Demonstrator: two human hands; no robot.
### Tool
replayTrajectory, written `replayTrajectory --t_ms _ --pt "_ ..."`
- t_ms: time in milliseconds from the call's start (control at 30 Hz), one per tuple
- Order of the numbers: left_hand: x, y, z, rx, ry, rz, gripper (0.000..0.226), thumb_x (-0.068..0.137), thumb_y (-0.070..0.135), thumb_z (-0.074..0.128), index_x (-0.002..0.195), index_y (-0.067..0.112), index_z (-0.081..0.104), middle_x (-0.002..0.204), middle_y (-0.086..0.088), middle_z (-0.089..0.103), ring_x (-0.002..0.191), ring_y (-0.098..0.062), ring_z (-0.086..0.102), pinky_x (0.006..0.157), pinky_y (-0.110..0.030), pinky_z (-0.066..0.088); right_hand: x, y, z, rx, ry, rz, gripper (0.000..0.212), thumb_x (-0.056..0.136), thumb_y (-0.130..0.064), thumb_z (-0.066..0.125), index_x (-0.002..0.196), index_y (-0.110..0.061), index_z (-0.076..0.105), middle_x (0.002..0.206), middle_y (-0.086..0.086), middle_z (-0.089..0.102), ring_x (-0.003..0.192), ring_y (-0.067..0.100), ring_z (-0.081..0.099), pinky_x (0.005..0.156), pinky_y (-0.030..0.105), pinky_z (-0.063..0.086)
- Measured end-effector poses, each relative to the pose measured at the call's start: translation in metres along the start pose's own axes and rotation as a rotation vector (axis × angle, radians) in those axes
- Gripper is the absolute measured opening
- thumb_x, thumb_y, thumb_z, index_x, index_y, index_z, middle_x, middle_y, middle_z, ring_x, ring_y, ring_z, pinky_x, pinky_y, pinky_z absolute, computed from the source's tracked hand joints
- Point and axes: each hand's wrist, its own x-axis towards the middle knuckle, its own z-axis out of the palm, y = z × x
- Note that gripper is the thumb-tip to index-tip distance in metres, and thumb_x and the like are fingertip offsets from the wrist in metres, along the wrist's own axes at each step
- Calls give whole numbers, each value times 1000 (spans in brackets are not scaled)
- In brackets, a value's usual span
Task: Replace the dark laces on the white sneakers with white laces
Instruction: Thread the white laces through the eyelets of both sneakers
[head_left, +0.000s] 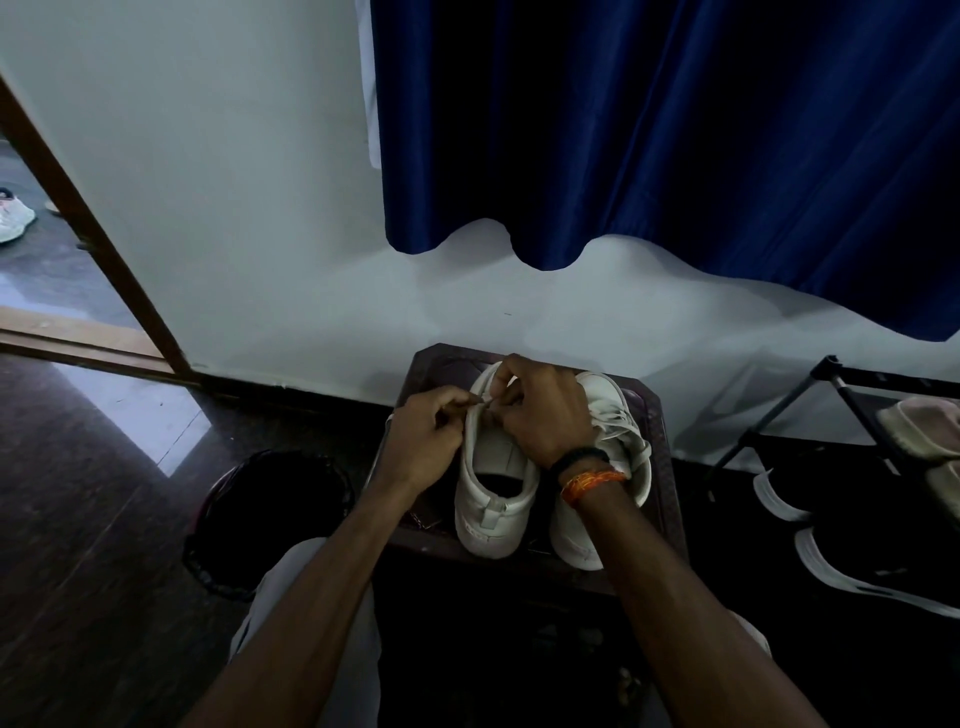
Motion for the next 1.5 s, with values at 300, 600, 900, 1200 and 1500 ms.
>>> replayTrajectory --t_ms 300,600,900,1200,1500 --pt "14 -6 -1 74 -75 -34 31 83 -7 61 83 24 65 82 10 68 76 -2 62 68 -21 45 1 8 -5 17 -87 -4 21 73 -16 77 85 -28 64 73 -9 72 80 12 70 75 35 55" --pt "14 -17 -20 -255 275 -230 22 97 -6 42 85 11 51 80 -12 69 69 -22 70 55 -23 54 -10 17 -7 -80 78 8 20 73 -17 76 92 -22 70 94 -3 73 91 21 65 73 32 52" --pt "19 -8 -48 -1224 255 -289 25 102 0 36 82 9 48 104 -28 71 98 -37 73 90 -49 59 -14 15 -10 -179 125 -31 19 70 -25 85 83 -20 72 93 -1 65 99 24 49 76 25 30" --pt "12 4 -8 -207 -7 -143 9 91 15 63 84 10 62 69 7 61 60 -6 56 57 -19 45 -17 14 -13 -159 122 -30 22 66 -31 87 78 -21 72 85 -9 51 92 17 42 77 24 29" --pt "16 0 -23 305 -181 171 16 95 14 65 80 16 70 71 15 65 67 3 61 60 -12 39 -26 15 -10 -303 243 114 10 66 -29 75 66 -25 66 65 -5 64 92 29 53 81 43 47"
